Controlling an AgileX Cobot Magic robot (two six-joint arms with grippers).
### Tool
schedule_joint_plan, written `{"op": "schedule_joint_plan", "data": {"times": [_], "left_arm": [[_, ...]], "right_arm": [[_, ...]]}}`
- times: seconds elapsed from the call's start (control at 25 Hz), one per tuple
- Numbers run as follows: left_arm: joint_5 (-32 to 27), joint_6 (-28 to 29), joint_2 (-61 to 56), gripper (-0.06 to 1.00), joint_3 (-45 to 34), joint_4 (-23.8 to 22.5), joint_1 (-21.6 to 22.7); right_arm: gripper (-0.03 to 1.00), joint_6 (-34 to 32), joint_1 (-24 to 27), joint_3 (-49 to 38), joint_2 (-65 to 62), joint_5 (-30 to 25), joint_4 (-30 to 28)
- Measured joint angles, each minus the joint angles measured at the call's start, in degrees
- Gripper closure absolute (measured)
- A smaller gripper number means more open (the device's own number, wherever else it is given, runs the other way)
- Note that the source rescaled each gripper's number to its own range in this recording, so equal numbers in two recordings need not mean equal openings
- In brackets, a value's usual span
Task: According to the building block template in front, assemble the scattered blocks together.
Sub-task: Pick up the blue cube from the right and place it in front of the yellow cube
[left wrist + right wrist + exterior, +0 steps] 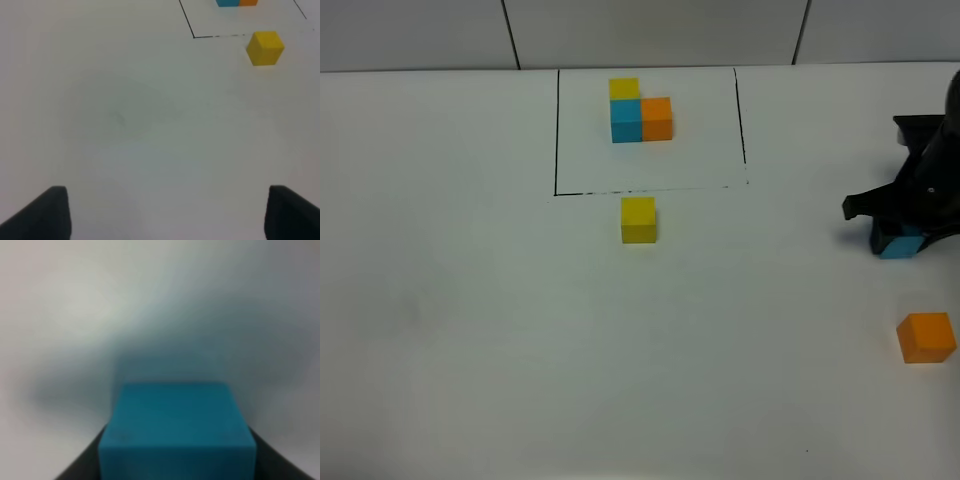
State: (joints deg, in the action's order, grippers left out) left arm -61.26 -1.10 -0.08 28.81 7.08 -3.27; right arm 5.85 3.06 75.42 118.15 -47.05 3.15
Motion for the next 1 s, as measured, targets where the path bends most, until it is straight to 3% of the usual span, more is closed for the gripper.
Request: {"op": "schedule_joint_plan", "data": {"times": [0.16,0.28,0.44,0.52,0.8,1.0], "left_arm": [[0.0,0.0,0.0,0.28,0.0,0.0,0.0],[0.0,0.0,0.0,0.28,0.0,0.04,0.0],[0.0,0.0,0.0,0.28,0.0,0.04,0.0],[0.0,0.0,0.0,0.28,0.0,0.04,0.0],[0.0,0.0,0.0,0.28,0.0,0.04,0.0],[0.0,0.0,0.0,0.28,0.0,0.04,0.0]], "right_arm": [[0.94,-11.19,-8.74,0.0,-4.37,-4.77,-1.49],[0.94,-21.1,-18.32,0.0,-5.4,-7.29,-6.62],[0.94,-36.8,-29.53,0.0,-5.35,-6.84,-9.46],[0.94,-41.22,-33.24,0.0,-5.35,-5.17,-8.9],[0.94,-43.76,-39.07,0.26,-4.48,5.34,-1.56],[0.94,-43.77,-39.4,6.69,0.43,2.06,0.12]]}}
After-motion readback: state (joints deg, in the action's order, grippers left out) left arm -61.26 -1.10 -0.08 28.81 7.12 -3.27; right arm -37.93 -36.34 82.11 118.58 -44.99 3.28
